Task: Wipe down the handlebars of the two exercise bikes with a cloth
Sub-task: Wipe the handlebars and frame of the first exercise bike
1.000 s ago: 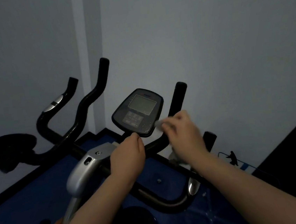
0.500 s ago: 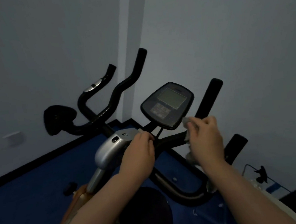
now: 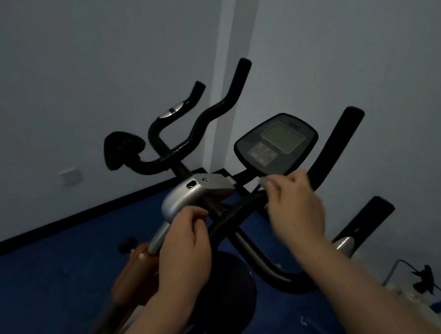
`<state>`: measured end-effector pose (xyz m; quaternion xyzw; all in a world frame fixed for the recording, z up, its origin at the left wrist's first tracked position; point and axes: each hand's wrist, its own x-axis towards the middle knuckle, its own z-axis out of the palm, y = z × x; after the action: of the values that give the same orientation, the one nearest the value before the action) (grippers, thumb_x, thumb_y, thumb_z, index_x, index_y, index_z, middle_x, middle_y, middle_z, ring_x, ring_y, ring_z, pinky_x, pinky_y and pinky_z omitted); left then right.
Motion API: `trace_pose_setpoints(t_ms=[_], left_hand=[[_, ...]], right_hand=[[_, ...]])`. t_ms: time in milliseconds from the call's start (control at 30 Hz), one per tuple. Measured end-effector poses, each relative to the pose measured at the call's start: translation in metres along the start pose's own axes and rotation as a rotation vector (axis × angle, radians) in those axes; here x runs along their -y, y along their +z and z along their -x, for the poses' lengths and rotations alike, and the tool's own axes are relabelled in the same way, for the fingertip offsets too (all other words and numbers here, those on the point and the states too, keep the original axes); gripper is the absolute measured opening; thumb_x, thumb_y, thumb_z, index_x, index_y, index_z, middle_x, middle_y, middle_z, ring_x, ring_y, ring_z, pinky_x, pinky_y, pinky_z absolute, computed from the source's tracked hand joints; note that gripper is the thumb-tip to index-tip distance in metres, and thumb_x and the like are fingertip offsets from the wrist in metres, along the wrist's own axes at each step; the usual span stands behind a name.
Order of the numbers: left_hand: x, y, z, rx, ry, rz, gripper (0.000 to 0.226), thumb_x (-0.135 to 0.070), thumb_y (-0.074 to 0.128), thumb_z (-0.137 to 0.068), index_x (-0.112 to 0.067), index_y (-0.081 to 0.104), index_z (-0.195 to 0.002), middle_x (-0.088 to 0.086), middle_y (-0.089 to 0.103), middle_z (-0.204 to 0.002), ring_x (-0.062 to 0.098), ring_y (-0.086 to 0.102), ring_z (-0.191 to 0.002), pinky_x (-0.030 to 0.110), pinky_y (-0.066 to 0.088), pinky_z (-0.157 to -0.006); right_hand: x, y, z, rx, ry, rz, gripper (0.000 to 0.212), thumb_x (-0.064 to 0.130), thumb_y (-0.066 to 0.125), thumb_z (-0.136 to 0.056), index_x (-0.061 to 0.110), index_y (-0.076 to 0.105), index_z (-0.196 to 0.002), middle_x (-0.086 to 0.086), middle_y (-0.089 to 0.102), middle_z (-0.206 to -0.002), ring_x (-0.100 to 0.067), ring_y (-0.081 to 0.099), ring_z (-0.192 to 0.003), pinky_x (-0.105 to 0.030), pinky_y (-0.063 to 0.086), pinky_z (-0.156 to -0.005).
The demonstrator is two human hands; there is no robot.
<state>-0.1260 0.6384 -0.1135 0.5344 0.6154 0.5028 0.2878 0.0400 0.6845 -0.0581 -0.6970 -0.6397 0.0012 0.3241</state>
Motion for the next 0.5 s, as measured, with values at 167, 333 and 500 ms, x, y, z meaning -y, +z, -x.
trace_pose_setpoints(t_ms=[167,333,500], left_hand=[[0.007,0.001,0.013,-0.071,-0.092,0.126,0.022,-0.024,0.04,-0.097,-0.039,0.054,-0.09,-0.012,0.064,-0.089,-0.004,0.058,-0.08,0.017,0.04,-0.063],[0.009,0.005,0.018,-0.143,-0.147,0.146,0.022,-0.027,0.038,-0.096,-0.038,0.054,-0.086,-0.013,0.064,-0.09,-0.007,0.057,-0.081,0.021,0.041,-0.064],[0.01,0.006,0.018,-0.179,-0.112,0.123,0.023,-0.025,0.04,-0.096,-0.033,0.056,-0.083,-0.008,0.063,-0.078,0.002,0.058,-0.071,0.03,0.045,-0.061]], right_hand=[[0.038,0.029,0.036,0.434,-0.208,-0.193,0.026,0.038,0.047,-0.095,0.029,0.065,-0.111,0.009,0.048,-0.105,-0.015,0.06,-0.082,-0.036,0.052,-0.074],[0.004,-0.009,-0.023,0.121,-0.126,0.003,0.025,0.035,0.045,-0.097,0.029,0.069,-0.104,0.008,0.045,-0.094,-0.013,0.049,-0.074,-0.027,0.036,-0.059],[0.024,0.023,0.034,0.254,-0.268,-0.041,0.025,0.036,0.043,-0.097,0.026,0.063,-0.109,0.004,0.048,-0.105,-0.019,0.055,-0.076,-0.035,0.048,-0.066]])
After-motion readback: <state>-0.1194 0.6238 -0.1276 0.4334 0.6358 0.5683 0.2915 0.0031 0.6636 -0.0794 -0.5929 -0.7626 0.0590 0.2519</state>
